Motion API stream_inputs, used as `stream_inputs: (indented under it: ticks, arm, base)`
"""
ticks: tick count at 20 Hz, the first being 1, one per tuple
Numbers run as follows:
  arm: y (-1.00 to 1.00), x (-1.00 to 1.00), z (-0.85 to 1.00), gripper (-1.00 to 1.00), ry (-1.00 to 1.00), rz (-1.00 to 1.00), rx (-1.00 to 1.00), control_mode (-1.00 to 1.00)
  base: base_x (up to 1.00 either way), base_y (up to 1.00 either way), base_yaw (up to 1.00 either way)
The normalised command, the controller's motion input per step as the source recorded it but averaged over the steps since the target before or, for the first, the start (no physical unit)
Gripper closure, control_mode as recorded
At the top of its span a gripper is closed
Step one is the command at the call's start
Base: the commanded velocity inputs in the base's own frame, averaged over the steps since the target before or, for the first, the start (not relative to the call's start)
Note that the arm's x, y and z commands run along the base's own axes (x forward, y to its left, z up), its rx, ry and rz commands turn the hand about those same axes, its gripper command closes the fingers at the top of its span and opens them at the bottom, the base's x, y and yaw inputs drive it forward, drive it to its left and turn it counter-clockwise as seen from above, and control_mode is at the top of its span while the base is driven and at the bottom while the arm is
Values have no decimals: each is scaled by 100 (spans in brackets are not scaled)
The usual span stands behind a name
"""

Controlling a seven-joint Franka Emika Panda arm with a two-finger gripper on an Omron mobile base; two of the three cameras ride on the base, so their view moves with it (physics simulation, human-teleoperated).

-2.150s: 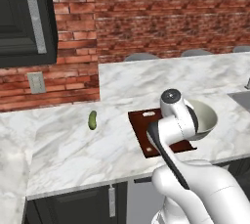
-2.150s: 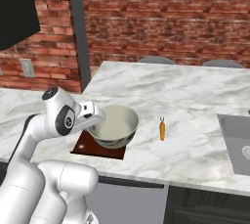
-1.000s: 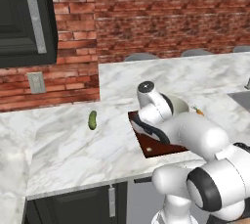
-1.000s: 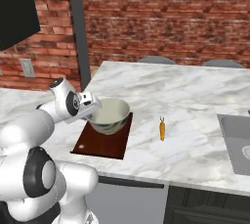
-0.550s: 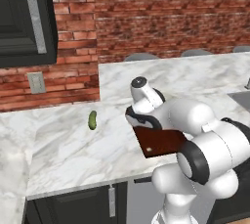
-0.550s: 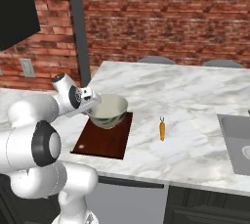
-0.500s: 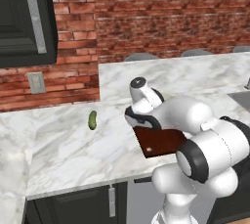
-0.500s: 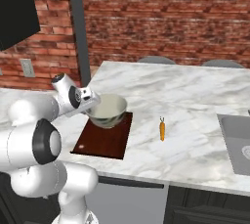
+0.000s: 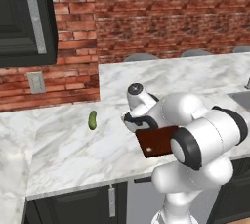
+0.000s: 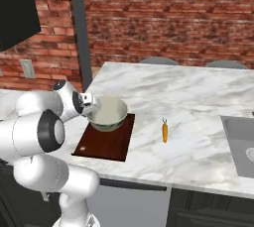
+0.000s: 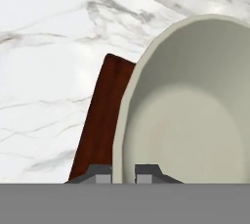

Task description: Place the two vegetables and bowl onto the tray for setting up a vegetable dip station.

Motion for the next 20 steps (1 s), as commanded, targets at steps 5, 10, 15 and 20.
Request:
stream_inputs:
  ticks: [5,10,15,20]
  arm:
    - [0,14,0,100,9,-1,0,-100]
    - [0,19,0,100,5,-1,0,-100]
    - [0,21,-4,100,-2,-2,0,-100]
    - [0,6,-2,100,-12,-3,2,-100]
  base:
    - [0,0,0]
    - [0,0,0]
    - [0,0,0]
    - [0,0,0]
